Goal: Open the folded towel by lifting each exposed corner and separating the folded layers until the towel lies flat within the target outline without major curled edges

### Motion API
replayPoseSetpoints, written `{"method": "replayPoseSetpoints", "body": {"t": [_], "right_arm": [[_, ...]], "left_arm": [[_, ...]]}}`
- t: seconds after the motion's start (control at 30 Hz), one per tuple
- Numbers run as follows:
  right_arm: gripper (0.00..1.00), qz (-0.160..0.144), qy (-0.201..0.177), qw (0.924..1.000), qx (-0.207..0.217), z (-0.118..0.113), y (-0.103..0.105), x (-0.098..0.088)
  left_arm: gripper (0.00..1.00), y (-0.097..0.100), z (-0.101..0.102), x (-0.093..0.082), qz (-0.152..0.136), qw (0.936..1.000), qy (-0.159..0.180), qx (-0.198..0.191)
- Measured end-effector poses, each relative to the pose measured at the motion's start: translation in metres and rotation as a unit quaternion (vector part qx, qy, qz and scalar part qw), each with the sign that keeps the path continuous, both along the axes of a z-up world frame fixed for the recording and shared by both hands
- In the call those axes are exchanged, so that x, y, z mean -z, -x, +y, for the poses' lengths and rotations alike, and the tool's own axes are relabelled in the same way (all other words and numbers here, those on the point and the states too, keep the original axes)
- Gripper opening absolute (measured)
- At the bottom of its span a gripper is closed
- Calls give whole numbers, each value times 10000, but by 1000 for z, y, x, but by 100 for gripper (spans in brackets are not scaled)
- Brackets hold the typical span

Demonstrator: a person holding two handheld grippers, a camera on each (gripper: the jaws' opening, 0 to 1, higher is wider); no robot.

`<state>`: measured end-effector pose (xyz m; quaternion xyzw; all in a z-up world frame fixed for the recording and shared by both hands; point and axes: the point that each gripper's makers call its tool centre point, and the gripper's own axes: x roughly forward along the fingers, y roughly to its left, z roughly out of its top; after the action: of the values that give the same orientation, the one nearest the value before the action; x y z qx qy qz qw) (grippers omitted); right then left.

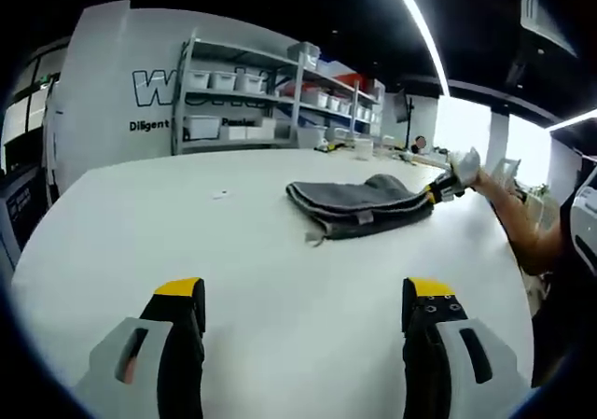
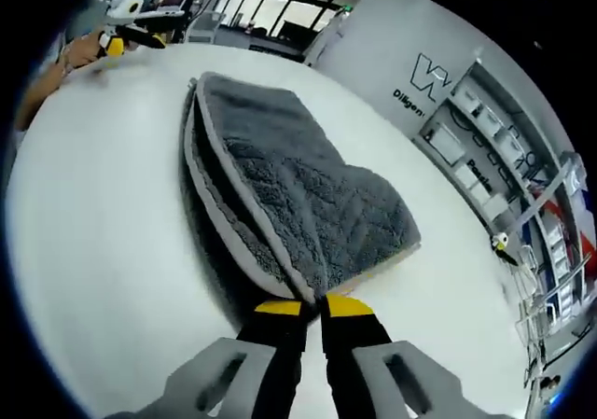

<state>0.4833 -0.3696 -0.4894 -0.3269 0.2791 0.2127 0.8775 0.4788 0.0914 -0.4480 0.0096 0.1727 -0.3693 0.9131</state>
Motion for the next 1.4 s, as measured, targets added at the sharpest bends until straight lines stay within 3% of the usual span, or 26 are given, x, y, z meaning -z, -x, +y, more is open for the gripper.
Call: {"method": "replayPoseSetpoints", "body": {"t": [0.37,0.57,0.77,0.9,1.13,1.27,1.4], "right_arm": [[4,-111,7,9999,-16,2,1,1],[7,-139,-186,9993,296,-2,0,1],[33,-390,-105,9960,801,-20,-5,-11],[43,-342,-347,9936,1018,-27,-1,-13],[69,-353,-414,9880,1443,-43,13,-22],[76,-344,-472,9863,1545,-44,24,-25],[74,-233,-555,9853,1599,-38,35,-26]], "left_arm": [[85,0,0,1,9,10000,-28,4],[85,1,0,0,8,10000,-25,-8],[85,2,-2,-1,-10,10000,-18,18],[85,2,-2,-1,-12,10000,-19,16],[85,3,-3,-1,-6,10000,-22,27],[85,2,-3,-1,-11,10000,-31,38],[86,2,-3,-1,-30,10000,-31,50]]}}
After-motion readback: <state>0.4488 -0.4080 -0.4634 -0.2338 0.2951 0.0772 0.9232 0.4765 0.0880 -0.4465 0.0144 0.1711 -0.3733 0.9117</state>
